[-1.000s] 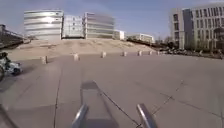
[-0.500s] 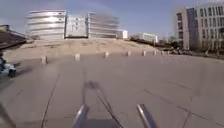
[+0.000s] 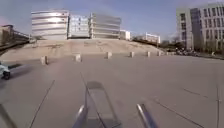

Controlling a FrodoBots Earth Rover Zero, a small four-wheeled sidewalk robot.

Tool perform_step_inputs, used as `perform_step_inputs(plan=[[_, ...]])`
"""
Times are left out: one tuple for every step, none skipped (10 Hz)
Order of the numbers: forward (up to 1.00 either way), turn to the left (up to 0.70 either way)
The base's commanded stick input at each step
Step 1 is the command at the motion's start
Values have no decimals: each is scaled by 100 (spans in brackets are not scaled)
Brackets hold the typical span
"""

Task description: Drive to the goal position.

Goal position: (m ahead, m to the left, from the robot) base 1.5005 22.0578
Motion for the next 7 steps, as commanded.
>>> perform_step_inputs(plan=[[70,0],[70,0],[70,0],[70,0],[70,0],[70,0],[70,0]])
